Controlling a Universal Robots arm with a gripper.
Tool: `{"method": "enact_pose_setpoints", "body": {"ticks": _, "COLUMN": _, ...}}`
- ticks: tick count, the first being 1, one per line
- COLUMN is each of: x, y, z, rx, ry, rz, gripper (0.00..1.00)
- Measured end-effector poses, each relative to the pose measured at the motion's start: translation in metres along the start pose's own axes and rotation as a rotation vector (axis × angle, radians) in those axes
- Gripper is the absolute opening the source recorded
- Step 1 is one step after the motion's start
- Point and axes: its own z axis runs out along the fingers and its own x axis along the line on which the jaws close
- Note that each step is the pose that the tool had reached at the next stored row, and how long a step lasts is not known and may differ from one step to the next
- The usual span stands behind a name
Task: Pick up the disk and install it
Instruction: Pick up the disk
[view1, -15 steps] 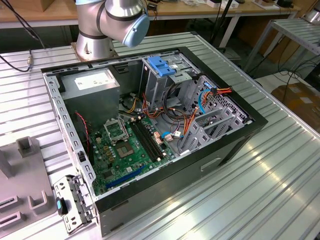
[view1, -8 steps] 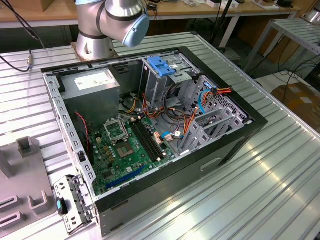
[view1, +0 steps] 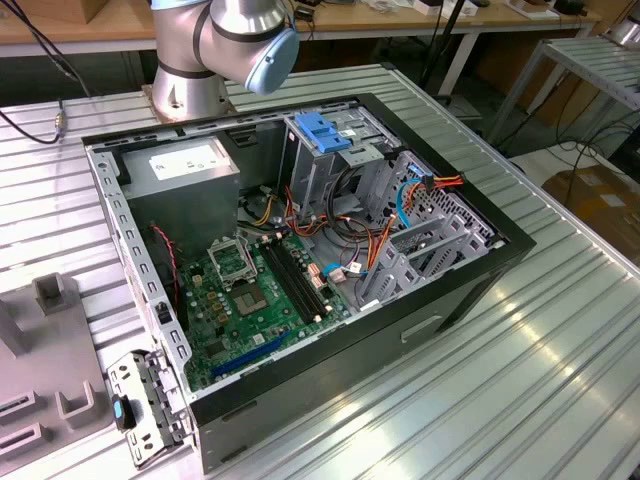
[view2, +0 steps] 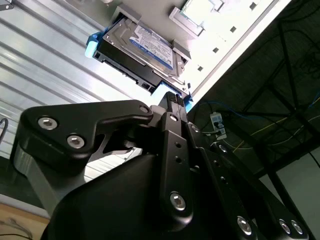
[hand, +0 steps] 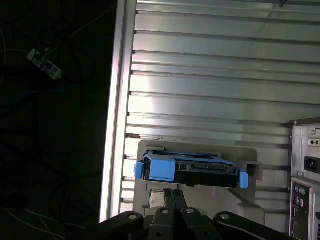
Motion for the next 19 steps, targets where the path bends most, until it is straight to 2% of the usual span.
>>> {"method": "enact_pose_setpoints", "body": {"ticks": 19, "x": 0.0, "y": 0.0, "z": 0.0, "rx": 0.0015, "ry": 0.0046, "rz": -0.11, "gripper": 0.11}}
